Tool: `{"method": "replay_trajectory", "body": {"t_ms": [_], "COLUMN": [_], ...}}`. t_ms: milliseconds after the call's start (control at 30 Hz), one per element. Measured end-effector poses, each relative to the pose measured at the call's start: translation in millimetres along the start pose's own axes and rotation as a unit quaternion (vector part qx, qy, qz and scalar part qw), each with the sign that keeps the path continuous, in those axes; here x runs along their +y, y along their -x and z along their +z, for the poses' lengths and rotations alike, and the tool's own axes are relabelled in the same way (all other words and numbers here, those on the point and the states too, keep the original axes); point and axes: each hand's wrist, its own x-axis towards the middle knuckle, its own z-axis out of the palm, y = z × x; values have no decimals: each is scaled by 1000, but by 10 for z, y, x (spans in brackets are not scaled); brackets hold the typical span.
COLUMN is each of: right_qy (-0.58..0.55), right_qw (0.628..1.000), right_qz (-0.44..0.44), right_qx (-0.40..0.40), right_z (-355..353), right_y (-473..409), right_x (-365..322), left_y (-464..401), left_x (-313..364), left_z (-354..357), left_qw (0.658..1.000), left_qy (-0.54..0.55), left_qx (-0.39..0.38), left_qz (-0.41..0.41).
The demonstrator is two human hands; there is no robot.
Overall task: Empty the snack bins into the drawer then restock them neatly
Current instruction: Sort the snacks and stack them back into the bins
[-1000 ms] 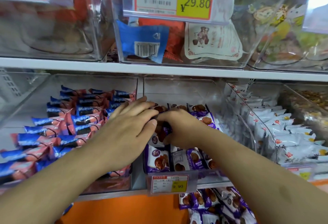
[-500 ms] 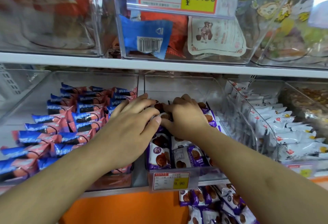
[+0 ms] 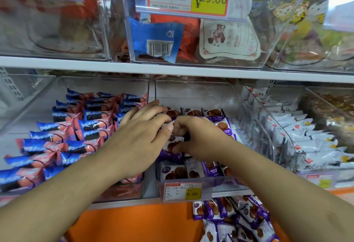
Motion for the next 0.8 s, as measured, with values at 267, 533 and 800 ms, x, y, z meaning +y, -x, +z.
{"method": "replay_trajectory", "body": {"t_ms": [267,533,800], "right_qy": [214,146,197], "right_qw": [969,975,967], "right_qz": [-97,-33,-55], "right_qx": [78,-163,-153], "right_z": [90,-375,-374], "right_y": [-42,490,457], "right_x": [96,31,131], "left_y": [1,-7,-4], "left_x": [2,-50,-46], "left_z": [4,40,48], "left_qw": [1000,1000,1000], "left_qy": [-1,-3,-8], "left_qx": [-3,7,11], "left_qz": [-2,8,11]}}
